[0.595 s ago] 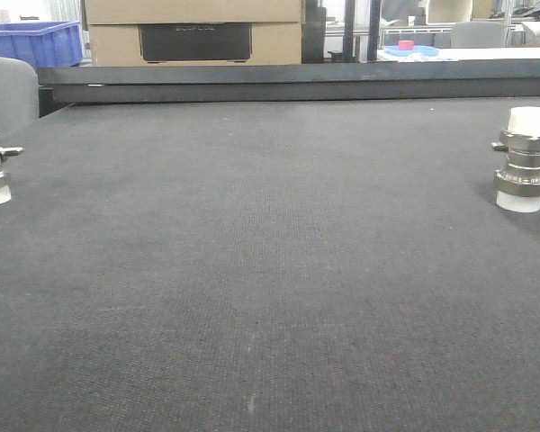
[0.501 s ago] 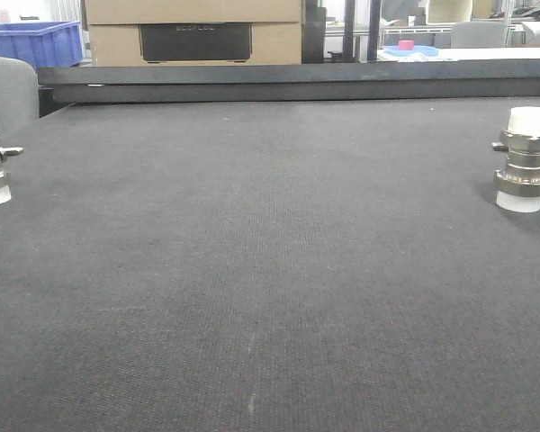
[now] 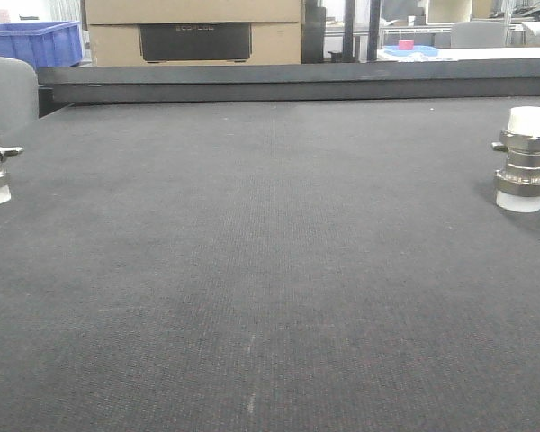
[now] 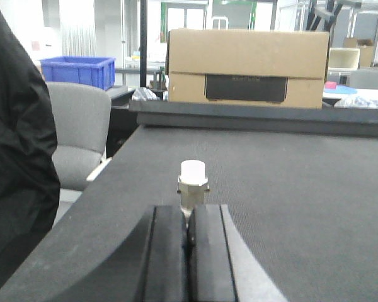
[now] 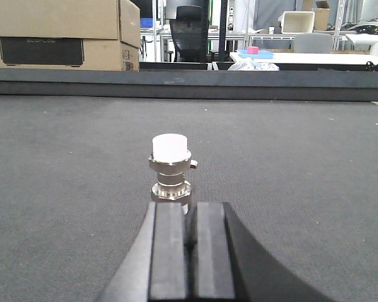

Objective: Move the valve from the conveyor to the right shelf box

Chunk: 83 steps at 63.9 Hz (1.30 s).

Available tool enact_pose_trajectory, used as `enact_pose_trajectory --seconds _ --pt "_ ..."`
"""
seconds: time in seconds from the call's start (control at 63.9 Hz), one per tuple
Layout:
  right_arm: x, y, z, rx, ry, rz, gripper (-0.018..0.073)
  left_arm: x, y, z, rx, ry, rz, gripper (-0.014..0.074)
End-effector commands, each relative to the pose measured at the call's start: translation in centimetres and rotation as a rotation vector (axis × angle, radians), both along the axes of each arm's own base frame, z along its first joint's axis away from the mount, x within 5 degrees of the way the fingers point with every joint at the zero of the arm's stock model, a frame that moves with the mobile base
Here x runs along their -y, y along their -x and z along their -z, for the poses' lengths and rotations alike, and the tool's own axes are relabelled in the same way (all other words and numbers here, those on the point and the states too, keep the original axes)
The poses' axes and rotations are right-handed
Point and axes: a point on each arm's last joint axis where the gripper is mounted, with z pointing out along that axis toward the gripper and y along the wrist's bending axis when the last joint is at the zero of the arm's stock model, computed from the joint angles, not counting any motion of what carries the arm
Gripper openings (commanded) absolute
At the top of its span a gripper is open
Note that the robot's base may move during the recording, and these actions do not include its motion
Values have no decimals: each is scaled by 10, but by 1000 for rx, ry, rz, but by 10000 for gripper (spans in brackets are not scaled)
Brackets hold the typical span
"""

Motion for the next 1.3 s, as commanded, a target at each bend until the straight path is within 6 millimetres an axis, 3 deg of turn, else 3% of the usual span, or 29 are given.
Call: enact_pose_trajectory --seconds 0.0,0.344,0.407,0.548,0.595,0.704,0.83,0.955,1.096,1.283 --pt "0 0 -3 31 -3 3 -162 0 1 -4 43 -1 5 -111" --pt "2 2 -18 199 -14 24 -162 1 3 -13 136 -6 6 -111" --pt "3 2 -19 205 -42 25 -162 1 4 -21 158 -8 6 -111" --pt "1 11 -52 190 -49 -1 -162 1 13 -54 145 -7 4 -105" --pt "0 16 -67 197 -46 -10 -153 1 17 -63 110 -4 4 -66" --pt "-1 28 -99 225 -44 -24 -11 1 18 -86 61 0 2 88" --pt "-1 29 -129 222 -41 -31 305 1 11 -112 4 5 2 337" --pt "-2 13 -145 171 -20 -25 579 0 -4 -130 -113 25 4 488" --pt "-2 -10 -155 111 -7 -19 570 0 -25 -151 -262 58 27 584" --pt "-6 -51 -173 -99 8 -37 570 8 -47 -173 -362 57 109 589"
